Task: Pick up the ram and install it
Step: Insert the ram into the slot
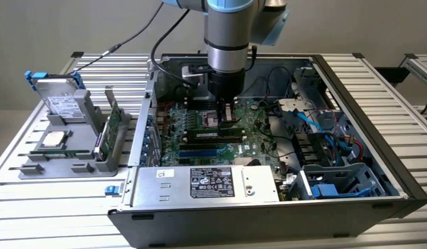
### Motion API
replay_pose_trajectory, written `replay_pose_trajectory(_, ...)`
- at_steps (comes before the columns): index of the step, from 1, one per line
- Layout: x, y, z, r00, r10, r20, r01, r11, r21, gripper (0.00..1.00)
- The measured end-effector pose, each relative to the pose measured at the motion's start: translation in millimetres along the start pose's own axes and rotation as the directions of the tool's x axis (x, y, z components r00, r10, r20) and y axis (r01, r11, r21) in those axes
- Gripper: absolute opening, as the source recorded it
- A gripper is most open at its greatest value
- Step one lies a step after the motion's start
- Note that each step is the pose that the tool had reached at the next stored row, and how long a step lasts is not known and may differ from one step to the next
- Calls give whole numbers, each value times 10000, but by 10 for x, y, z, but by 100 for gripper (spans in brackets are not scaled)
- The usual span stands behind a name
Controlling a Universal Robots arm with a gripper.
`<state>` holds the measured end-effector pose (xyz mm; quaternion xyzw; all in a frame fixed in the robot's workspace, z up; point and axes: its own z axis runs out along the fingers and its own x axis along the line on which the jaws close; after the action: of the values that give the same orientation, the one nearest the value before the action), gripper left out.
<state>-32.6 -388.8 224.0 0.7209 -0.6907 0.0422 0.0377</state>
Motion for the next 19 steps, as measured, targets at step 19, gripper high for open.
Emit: replay_pose_trajectory(19, -7, 0, 17, 9999, 111, -33, -111, 9999, -6, 14)
